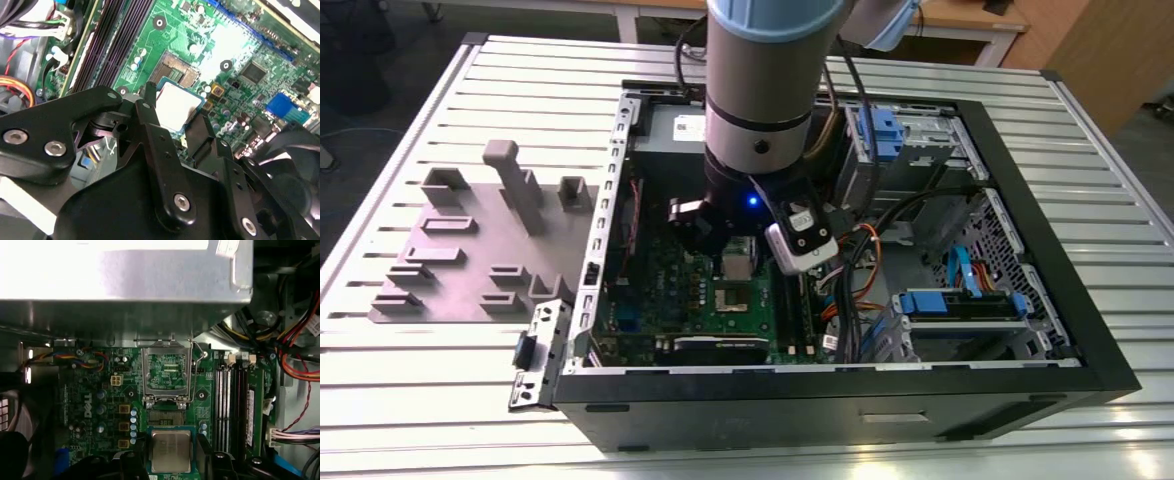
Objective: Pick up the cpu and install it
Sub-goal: 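Place the cpu into insertion slot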
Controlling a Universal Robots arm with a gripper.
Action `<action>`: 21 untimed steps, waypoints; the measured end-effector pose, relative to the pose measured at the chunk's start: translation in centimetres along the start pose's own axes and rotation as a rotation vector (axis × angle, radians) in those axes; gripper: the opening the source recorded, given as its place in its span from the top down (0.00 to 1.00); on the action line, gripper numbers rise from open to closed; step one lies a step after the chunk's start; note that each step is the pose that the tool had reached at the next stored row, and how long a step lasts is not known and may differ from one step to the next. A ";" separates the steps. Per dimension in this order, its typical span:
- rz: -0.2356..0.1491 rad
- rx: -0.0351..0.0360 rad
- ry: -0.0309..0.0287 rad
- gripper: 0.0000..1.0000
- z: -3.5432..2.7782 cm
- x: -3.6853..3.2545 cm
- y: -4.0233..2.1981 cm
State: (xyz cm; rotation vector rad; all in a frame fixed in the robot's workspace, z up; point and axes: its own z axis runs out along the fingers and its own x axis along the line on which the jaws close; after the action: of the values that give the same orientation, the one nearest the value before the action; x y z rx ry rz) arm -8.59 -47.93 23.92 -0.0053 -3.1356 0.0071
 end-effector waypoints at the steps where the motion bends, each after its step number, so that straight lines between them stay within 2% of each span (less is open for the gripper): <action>1: 0.000 -0.0002 -0.0001 0.53 0.16 -0.02 -0.09; 4: 0.000 -0.0004 -0.0002 0.53 0.55 -0.10 -0.41; 9: 0.000 -0.0002 -0.0001 0.53 0.99 -0.32 -0.54; 21: 0.000 -0.0001 -0.0001 0.53 1.11 -0.32 -0.54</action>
State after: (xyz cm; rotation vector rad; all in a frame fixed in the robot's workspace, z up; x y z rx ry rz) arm -8.27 -48.47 22.81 -0.0054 -3.1357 0.0069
